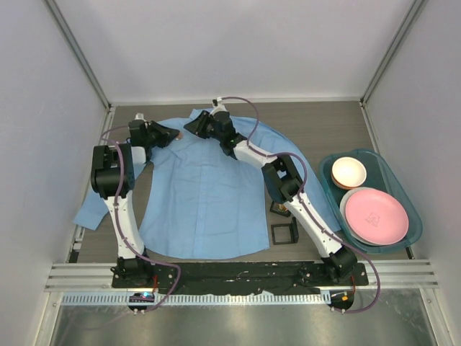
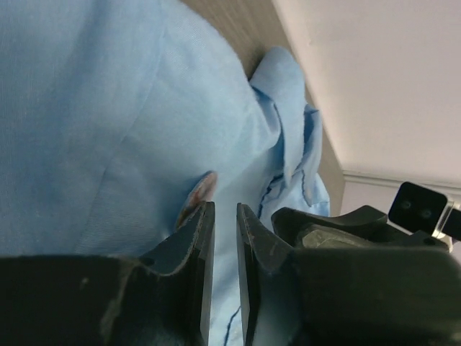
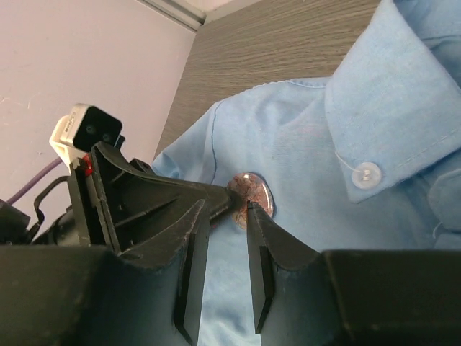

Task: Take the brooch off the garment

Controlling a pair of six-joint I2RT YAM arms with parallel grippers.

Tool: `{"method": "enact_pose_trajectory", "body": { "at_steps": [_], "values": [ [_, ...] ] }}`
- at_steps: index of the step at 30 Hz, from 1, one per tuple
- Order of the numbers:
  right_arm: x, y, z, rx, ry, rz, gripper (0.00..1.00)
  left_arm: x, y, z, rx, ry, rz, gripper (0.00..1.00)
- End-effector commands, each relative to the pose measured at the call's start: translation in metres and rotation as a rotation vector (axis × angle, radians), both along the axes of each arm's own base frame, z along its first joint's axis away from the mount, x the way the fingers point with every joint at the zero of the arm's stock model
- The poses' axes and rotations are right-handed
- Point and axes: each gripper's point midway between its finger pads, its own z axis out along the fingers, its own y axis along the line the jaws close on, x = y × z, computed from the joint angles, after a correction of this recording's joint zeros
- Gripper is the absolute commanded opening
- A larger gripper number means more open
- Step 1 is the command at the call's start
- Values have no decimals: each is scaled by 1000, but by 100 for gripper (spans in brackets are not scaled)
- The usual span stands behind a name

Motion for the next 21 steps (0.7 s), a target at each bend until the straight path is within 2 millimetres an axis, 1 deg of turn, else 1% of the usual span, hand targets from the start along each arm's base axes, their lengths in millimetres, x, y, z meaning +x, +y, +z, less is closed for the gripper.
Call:
{"method": "enact_pose_trajectory", "body": {
  "at_steps": [1,2,4,6,7,11,12,16,18,21],
  "values": [
    [5,4,22,64,-18,19,33,5,3,0,67,-56,3,21],
    [5,4,16,65,-6,11,33,5,3,-2,71,-49,6,21],
    [5,7,15,84,1,10,33,6,3,1,76,-60,-4,21],
    [4,10,0,80,28,2,33,5,4,-1,78,-56,-7,22],
    [4,13,3,85,23,3,33,5,4,0,84,-65,-11,22],
    [-4,21,0,73,24,16,33,4,3,3,87,-83,-29,26],
    [-4,22,1,72,18,18,34,6,6,5,92,-87,-26,27],
    [-6,24,-4,71,31,6,34,7,9,1,89,-77,-23,29],
    [-6,25,-7,76,38,1,34,8,10,-6,89,-59,-22,30],
    [-6,25,-10,66,45,-16,34,8,12,-9,66,-62,-19,31]
  ]
}}
